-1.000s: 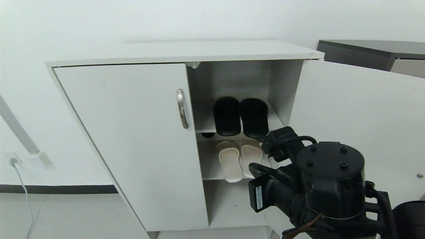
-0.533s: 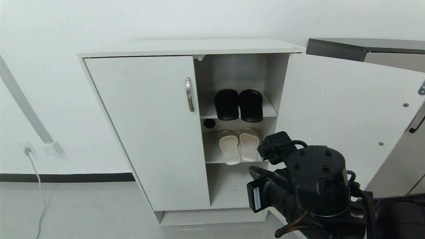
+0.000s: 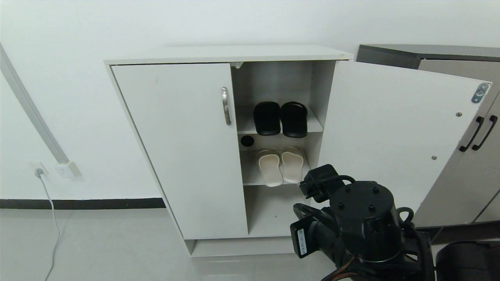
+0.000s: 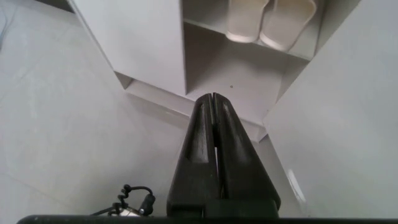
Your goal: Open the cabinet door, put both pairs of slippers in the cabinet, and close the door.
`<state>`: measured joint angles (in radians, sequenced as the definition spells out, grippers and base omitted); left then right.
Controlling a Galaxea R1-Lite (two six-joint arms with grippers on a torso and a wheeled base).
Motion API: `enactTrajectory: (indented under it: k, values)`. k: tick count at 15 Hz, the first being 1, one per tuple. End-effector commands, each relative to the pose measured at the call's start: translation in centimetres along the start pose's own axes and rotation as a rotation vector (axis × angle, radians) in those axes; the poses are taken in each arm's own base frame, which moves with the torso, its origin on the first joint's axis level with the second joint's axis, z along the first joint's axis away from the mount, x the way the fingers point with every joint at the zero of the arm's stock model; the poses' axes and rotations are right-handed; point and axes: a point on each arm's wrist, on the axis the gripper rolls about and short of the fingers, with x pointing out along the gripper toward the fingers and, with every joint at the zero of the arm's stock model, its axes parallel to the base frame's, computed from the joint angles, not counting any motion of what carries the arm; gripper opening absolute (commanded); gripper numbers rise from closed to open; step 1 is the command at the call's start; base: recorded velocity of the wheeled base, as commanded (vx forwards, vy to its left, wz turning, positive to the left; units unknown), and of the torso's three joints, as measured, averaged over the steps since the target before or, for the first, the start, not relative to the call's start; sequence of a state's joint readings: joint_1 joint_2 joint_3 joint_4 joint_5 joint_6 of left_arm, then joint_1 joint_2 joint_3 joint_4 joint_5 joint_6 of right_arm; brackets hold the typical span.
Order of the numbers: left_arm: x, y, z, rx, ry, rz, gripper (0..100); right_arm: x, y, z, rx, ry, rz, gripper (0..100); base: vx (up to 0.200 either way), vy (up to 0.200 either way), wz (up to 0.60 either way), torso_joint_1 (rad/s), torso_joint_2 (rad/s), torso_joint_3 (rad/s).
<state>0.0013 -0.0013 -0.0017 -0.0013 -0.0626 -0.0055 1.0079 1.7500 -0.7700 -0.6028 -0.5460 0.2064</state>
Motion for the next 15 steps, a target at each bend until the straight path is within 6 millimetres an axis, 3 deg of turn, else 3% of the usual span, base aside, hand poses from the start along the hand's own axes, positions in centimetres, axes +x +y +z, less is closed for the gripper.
enactTrajectory:
  k: [1, 15]
  values:
    - [0.01, 0.0, 0.0, -0.001, 0.001, 0.0, 0, 0.05, 0.0, -0.16, -0.002, 0.0, 0.0, 0, 0.0, 0.0, 0.0, 0.0, 0.0, 0.0]
    - [0.01, 0.0, 0.0, -0.005, 0.001, 0.001, 0, 0.12, -0.02, -0.42, -0.007, 0.0, 0.0, 0, 0.0, 0.0, 0.0, 0.0, 0.0, 0.0]
